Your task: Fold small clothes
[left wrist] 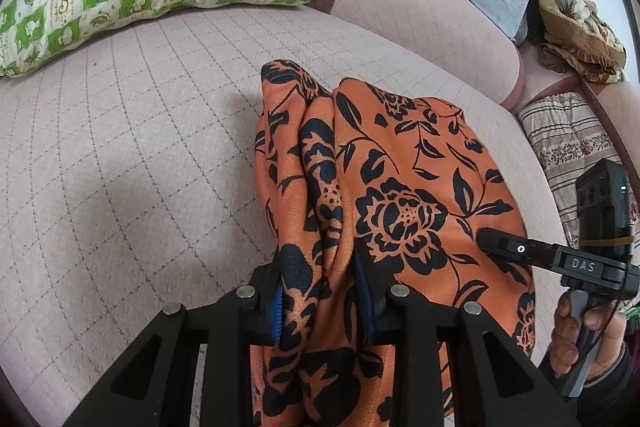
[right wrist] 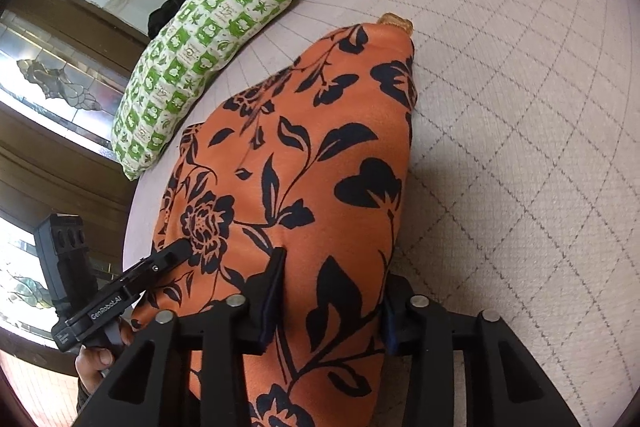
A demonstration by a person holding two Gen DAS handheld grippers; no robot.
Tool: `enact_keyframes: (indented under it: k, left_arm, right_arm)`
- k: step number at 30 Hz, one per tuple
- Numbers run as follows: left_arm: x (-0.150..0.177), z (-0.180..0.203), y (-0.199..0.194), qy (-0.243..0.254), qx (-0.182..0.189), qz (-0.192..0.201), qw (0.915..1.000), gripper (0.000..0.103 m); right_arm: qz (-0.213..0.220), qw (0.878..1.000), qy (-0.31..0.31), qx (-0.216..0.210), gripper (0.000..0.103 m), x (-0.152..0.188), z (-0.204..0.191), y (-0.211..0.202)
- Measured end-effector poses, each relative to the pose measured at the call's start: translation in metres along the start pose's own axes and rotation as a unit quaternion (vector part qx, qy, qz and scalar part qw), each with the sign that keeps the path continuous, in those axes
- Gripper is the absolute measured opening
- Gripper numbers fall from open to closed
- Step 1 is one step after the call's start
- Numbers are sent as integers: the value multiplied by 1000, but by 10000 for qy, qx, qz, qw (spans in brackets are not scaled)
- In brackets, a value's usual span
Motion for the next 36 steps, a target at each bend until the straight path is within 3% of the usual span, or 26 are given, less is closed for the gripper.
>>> enact_keyframes:
  k: [5, 12, 21, 32, 36]
  left_arm:
    - [-2, 8, -11, -2, 16, 179, 9998, 25]
    - [-25, 57, -35, 312, 185, 604, 9975, 24]
    - [-68, 121, -15, 635, 297, 719, 9949, 24]
    - [-70, 134, 69, 675, 65, 271, 9973, 23]
    - [-61, 124, 102, 547, -78, -112, 9984, 26]
  right_arm:
    - [200, 9991, -371, 92, 37, -5, -17, -22]
    - [734, 9950, -668, 128, 37, -24, -22, -83]
    - [1283, 9893, -651, 223, 37, -67, 11, -141]
    - [1129, 9931, -208, 249, 37, -85, 93, -102]
    - [880, 9957, 25, 278, 37, -79, 124, -72]
Point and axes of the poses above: each gripper's, at about its wrist camera, not at the fingertips, and y roughly the way its jaws point, z to its right, x to its underside, the point moved 3 cm from there along y, roughly the way its jaws point, and after that the axes turned 3 degrees about x, right-handed, at the moved point
